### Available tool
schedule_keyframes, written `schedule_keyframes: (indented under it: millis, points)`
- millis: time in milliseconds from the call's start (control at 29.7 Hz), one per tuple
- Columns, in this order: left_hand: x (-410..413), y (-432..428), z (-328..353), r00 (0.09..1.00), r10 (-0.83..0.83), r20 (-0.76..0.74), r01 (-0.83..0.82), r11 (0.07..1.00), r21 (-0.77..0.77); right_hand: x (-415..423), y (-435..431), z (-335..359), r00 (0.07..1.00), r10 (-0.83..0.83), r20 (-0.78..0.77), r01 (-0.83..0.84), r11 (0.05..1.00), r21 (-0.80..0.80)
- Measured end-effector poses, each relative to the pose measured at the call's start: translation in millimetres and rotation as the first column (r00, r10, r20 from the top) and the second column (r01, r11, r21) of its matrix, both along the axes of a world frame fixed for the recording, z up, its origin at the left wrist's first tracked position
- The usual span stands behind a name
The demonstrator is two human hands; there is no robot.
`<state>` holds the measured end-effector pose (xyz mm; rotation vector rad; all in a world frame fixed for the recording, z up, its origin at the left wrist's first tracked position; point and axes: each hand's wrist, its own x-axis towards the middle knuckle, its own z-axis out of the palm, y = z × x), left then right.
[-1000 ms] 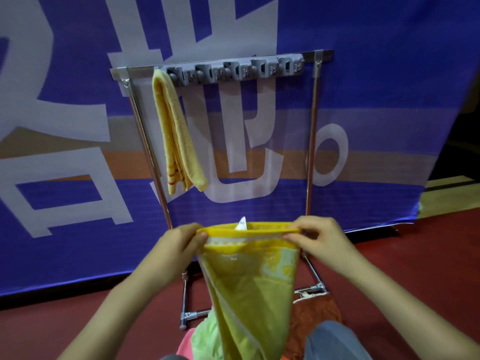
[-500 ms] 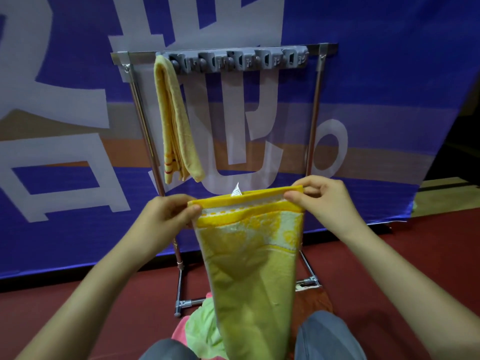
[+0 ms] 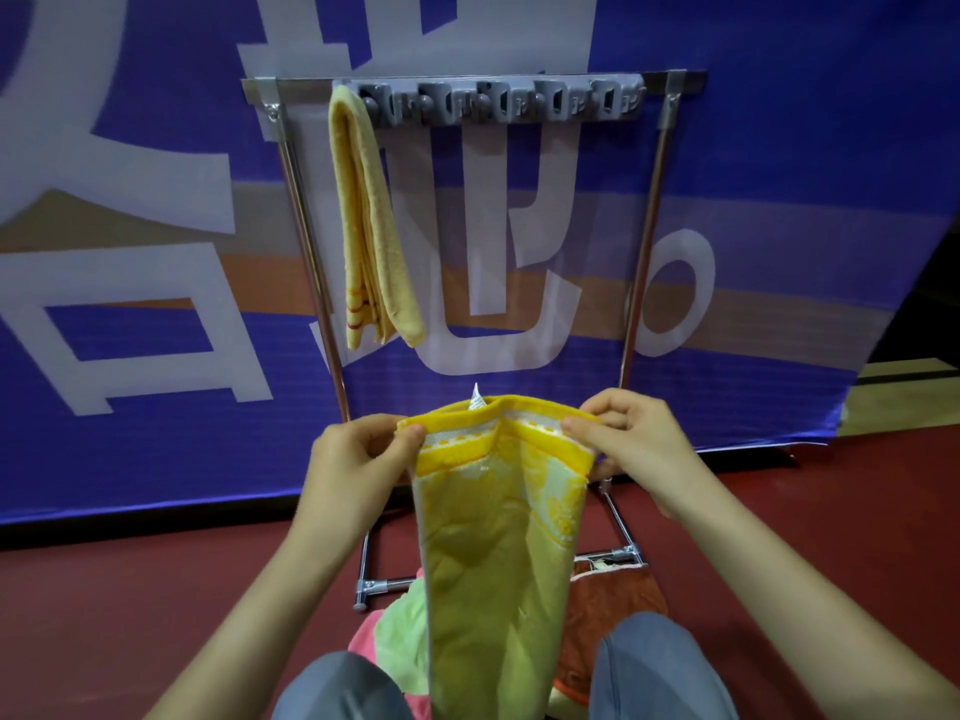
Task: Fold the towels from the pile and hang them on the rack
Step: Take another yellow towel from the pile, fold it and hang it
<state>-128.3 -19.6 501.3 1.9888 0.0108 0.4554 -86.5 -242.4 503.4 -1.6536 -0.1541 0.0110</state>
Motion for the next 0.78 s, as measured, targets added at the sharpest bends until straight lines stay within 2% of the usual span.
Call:
schedule_keyframes:
  millis: [135, 303, 472, 640, 775]
  points:
    - [-5.7, -13.7, -15.4, 0.995, 0.081, 0.065, -0.083, 0.996, 0.024, -9.9, 16.3, -7.1, 0.997, 0.059, -0.056, -0.060, 0.998, -0.021]
    - [-9.5, -37.4, -22.9, 0.997, -0.014, 0.070, 0.016, 1.000, -0.022, -19.4, 40.8, -14.1, 0.981, 0.165, -0.097, -0.158, 0.984, 0.078]
    - [-12.8, -44.0, -24.1, 0.989, -0.144, 0.023, 0.146, 0.979, -0.141, -24.6, 49.6, -14.1, 0.960, 0.253, -0.120, -0.228, 0.955, 0.188]
    - [-13.9, -41.1, -28.5, 0.982, -0.191, -0.005, 0.186, 0.963, -0.193, -27.2, 48.3, -14.2, 0.932, 0.291, -0.216, -0.221, 0.928, 0.300]
    - [-13.9, -36.8, -28.9, 0.976, -0.216, -0.005, 0.213, 0.966, -0.144, -26.9, 46.4, -18.8, 0.902, 0.357, -0.242, -0.279, 0.910, 0.306]
